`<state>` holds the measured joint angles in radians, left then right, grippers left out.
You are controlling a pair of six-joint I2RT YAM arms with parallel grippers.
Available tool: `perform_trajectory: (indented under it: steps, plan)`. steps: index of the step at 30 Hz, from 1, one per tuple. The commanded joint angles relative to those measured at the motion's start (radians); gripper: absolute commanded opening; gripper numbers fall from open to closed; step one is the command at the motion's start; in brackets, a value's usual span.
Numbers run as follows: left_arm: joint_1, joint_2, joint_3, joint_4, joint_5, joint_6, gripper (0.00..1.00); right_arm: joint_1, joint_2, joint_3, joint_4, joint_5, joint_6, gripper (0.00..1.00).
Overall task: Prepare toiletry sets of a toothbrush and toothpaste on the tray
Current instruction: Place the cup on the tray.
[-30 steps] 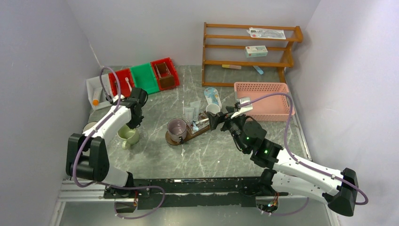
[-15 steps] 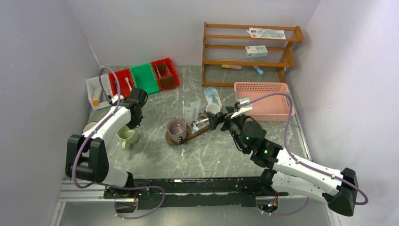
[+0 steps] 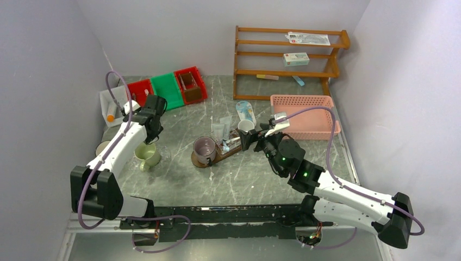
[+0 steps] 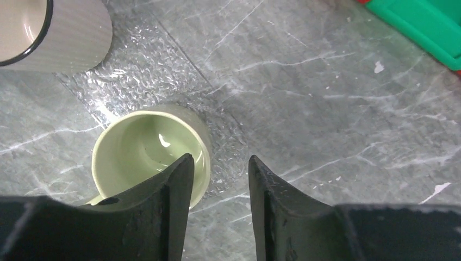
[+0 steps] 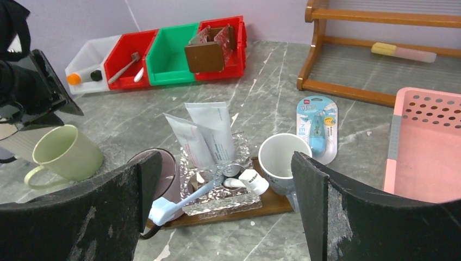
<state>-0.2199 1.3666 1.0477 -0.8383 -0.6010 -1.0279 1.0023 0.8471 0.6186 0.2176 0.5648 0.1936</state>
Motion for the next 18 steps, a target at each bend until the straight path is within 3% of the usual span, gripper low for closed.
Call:
perform_trajectory:
  steps: [1,9,18]
  plan:
    - [-0.007,-0.021,0.066,0.001,0.016,0.049,0.49,-0.002,0.000,0.018,0.000,0.019,-0.004,0.93]
    - [0.025,-0.004,0.112,0.168,0.073,0.268,0.73,-0.002,-0.015,0.003,0.017,0.060,-0.020,0.94]
    - [0.128,0.105,0.112,0.408,0.240,0.387,0.80,-0.002,-0.050,-0.014,0.032,0.143,-0.037,0.98]
